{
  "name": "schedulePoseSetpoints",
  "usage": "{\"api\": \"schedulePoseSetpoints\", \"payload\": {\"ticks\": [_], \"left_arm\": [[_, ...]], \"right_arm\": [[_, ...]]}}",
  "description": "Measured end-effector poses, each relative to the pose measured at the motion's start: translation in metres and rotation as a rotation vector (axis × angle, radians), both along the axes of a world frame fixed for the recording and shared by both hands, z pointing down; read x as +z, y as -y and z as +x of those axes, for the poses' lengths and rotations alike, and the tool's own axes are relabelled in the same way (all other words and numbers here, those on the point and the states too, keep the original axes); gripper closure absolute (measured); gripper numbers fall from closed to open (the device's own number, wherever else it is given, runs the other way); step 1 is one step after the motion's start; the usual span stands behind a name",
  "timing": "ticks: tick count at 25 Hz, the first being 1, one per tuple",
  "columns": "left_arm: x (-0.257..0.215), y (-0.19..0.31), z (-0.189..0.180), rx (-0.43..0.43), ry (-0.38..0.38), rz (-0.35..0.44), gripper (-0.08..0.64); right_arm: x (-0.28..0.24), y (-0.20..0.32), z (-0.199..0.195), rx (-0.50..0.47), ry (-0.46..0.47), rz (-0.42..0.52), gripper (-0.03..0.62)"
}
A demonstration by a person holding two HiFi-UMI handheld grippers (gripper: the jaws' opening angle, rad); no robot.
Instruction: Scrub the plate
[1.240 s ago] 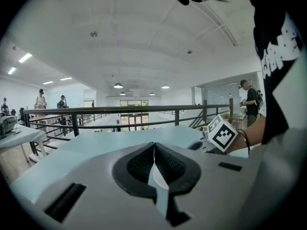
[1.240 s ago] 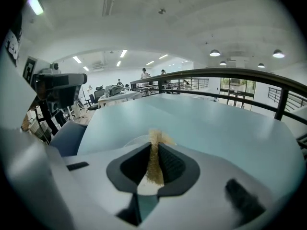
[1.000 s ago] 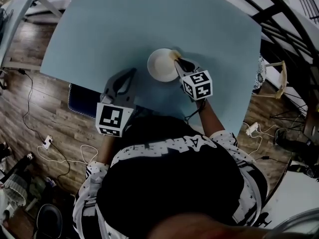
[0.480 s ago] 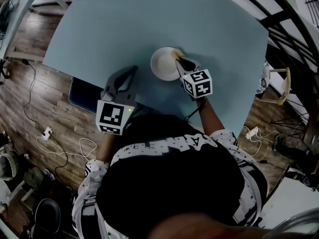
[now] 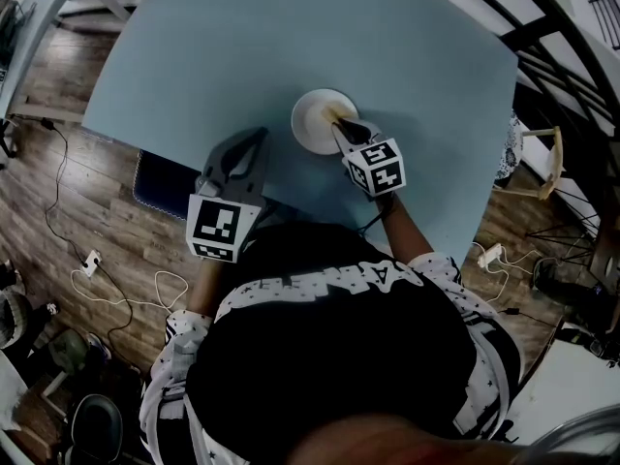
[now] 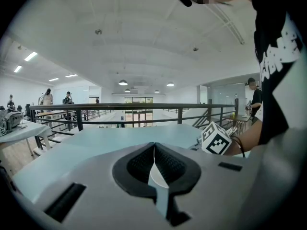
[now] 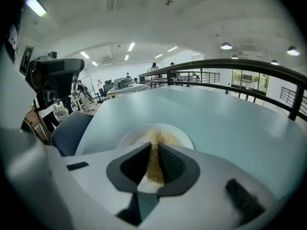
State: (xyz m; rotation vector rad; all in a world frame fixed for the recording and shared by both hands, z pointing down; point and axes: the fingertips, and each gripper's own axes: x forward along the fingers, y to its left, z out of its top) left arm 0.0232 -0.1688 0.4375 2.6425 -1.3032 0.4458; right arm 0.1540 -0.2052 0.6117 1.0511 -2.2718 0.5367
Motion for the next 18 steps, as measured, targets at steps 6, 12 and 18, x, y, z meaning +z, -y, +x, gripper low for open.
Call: {"api": "schedulePoseSetpoints", "payload": {"ticks": [6, 12, 18], "left_arm": [[-0.003, -0.004, 0.0, 0.005, -0.007, 0.007, 0.546], [-0.003, -0.006, -0.001, 0.006, -0.008, 0.013, 0.546], [-0.005, -0.006, 0.002, 0.007, -0.012, 0.016, 0.546]], "right_arm": [[0.001, -0.015, -0.014, -0.038, 0.001, -0.015, 0.54], [0.003, -0.024, -0.024, -0.049, 0.009, -0.022, 0.54], [0.001, -0.03, -0.029, -0.071, 0.011, -0.026, 0.54]]}}
